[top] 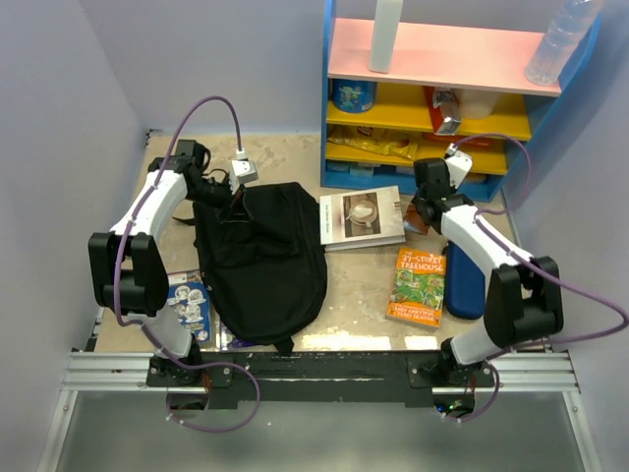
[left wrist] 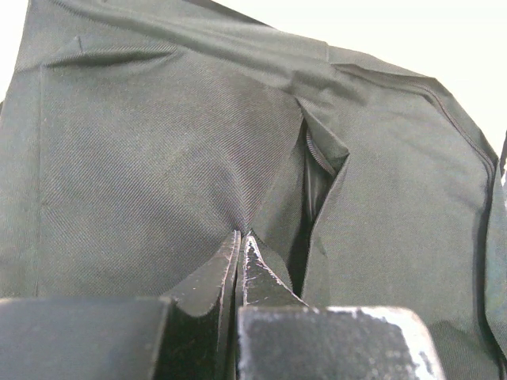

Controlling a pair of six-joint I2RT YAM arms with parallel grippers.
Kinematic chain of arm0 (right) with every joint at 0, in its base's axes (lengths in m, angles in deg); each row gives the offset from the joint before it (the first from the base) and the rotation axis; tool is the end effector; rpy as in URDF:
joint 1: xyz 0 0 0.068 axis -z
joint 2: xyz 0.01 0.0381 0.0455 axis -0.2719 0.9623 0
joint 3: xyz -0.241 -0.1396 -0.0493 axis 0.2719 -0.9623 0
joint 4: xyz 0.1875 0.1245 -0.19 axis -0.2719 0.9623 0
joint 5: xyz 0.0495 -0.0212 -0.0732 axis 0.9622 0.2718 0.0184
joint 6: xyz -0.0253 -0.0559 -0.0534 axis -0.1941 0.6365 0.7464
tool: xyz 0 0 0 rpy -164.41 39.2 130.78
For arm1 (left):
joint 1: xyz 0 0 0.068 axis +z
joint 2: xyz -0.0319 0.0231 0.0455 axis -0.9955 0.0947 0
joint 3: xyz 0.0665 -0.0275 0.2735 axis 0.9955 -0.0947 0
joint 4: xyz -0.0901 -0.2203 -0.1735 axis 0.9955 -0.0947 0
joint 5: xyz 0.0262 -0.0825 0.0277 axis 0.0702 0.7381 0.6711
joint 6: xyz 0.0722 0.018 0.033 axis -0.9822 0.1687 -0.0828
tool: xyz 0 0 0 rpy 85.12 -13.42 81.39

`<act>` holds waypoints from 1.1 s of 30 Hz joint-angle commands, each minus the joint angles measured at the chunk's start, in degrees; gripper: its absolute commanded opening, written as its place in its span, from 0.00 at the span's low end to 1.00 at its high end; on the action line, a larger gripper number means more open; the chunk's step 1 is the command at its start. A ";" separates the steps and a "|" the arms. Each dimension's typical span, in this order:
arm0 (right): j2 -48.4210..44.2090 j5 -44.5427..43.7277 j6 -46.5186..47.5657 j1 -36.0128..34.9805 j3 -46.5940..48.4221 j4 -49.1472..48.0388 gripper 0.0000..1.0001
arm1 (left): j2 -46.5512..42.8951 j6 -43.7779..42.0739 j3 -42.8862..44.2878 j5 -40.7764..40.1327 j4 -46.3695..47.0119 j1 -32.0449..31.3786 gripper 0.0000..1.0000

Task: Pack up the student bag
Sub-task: Pick up the personal item from the center of the board, then place the personal item in the student bag.

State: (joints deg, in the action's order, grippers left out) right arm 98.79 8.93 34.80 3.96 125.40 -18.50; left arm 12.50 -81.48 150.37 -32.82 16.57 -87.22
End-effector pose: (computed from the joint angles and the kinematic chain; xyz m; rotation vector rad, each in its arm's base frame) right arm 0.3850 0.0417 0.2215 0.7137 2.0817 -0.2160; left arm 0.3748 -0.0721 0.2472 1.2479 2.0289 -0.8758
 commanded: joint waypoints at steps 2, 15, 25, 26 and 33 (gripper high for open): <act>-8.72 -0.72 1.62 -8.21 3.21 -2.19 0.38 | -2.90 1.20 0.51 3.03 -1.10 -0.07 0.00; -19.09 -1.68 5.31 -15.70 8.92 3.00 0.40 | -3.25 4.19 1.39 2.76 -0.14 -0.07 0.00; -19.09 -7.51 8.13 -15.78 15.70 7.49 0.44 | -3.34 4.46 1.56 1.71 -0.31 -0.07 0.00; -19.53 -4.17 7.87 -15.78 14.56 3.92 0.45 | -3.34 4.46 1.56 1.79 -0.31 -0.07 0.00; -12.17 13.16 8.92 -27.88 8.93 -10.26 0.47 | -3.34 6.99 2.18 2.24 1.53 -0.07 0.00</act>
State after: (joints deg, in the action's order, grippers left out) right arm 81.33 11.51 42.04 -15.95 135.14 -18.72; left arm 11.78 -77.33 150.39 -33.04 16.88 -87.22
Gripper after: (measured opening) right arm 0.461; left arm 0.011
